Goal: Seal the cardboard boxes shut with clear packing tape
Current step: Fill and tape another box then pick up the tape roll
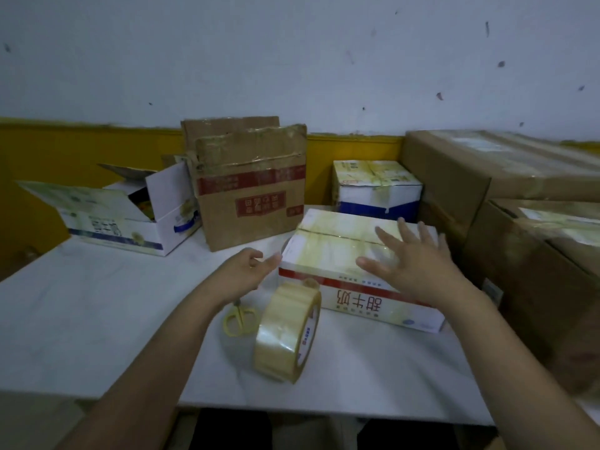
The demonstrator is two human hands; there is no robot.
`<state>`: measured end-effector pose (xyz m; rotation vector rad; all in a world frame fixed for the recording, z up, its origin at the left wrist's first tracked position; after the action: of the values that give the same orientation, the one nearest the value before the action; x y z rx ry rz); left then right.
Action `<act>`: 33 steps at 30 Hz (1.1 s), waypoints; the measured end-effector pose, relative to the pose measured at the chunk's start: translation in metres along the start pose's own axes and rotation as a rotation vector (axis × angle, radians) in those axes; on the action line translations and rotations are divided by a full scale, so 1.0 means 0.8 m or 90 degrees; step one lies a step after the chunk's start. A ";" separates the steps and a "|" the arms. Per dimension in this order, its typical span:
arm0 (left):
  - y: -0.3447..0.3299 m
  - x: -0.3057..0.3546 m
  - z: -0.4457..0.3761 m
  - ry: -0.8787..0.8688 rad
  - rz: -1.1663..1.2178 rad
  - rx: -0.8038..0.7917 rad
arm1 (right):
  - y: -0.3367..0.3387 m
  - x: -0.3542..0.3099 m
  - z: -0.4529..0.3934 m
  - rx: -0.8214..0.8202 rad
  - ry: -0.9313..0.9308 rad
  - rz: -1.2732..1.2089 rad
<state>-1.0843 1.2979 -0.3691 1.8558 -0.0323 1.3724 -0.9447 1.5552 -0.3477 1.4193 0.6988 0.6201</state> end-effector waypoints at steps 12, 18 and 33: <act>-0.033 0.024 -0.011 -0.117 0.251 0.083 | 0.004 0.039 0.037 0.189 -0.109 -0.187; 0.021 0.078 -0.039 -0.009 0.193 0.018 | 0.092 0.028 0.017 0.175 -0.087 -0.129; 0.063 0.178 -0.106 0.031 0.179 0.008 | 0.138 0.007 -0.125 0.018 -0.187 -0.067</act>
<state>-1.1163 1.3755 -0.2179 1.8803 -0.2700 1.6105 -1.0134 1.6327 -0.2405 1.4523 0.5458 0.3120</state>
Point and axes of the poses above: each hand's wrist, its own z-axis away from the middle knuckle, its own y-axis out of the back of the hand, x = y × z, the point moved 1 cm from there along -z, towards the middle knuckle, and after that the axes turned 15 degrees about -y, right-handed, at the moved point
